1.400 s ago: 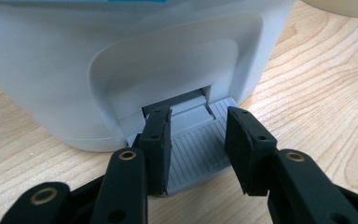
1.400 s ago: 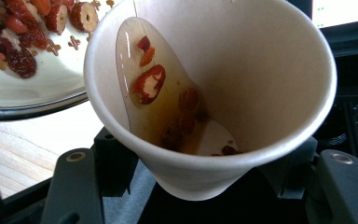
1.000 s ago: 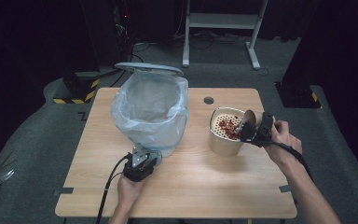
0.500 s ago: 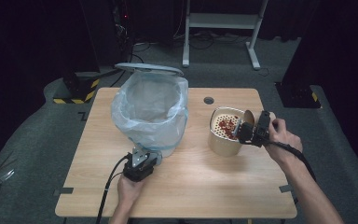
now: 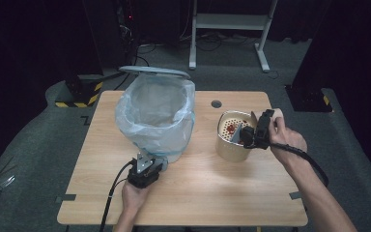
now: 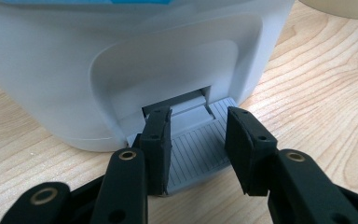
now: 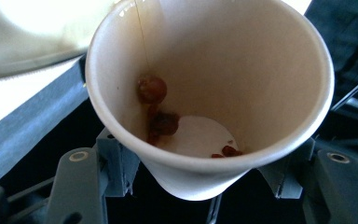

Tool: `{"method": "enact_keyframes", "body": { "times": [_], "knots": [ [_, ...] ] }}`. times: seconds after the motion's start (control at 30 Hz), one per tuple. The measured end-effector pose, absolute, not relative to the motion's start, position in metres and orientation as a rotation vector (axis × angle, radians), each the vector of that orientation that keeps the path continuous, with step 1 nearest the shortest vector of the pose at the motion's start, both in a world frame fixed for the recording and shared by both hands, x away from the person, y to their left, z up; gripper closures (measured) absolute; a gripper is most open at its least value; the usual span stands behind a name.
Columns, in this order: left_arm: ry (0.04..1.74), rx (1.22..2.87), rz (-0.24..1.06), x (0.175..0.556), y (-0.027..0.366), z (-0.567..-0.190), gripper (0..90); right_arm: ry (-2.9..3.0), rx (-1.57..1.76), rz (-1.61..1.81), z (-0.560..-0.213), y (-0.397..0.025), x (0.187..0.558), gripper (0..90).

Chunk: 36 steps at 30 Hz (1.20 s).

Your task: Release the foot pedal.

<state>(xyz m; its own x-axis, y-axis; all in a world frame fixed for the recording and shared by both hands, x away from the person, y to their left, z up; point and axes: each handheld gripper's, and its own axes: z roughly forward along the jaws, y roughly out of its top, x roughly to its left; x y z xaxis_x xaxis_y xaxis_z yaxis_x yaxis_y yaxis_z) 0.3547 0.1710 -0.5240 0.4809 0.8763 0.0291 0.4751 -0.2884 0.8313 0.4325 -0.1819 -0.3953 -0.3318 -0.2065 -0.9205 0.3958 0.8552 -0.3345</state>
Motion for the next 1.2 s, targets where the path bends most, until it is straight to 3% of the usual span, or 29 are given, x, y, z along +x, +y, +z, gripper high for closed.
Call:
{"method": "enact_keyframes", "body": {
  "times": [0.83,1.2],
  "knots": [
    [1.123,1.924,0.634,0.354,0.171,-0.524,60.7,1.797,0.048,-0.72,-0.401,-0.187,0.432,39.5],
    [1.123,1.926,0.635,0.355,0.171,-0.524,60.7,1.836,0.163,-0.636,-0.397,-0.192,0.432,39.7]
  ]
}}
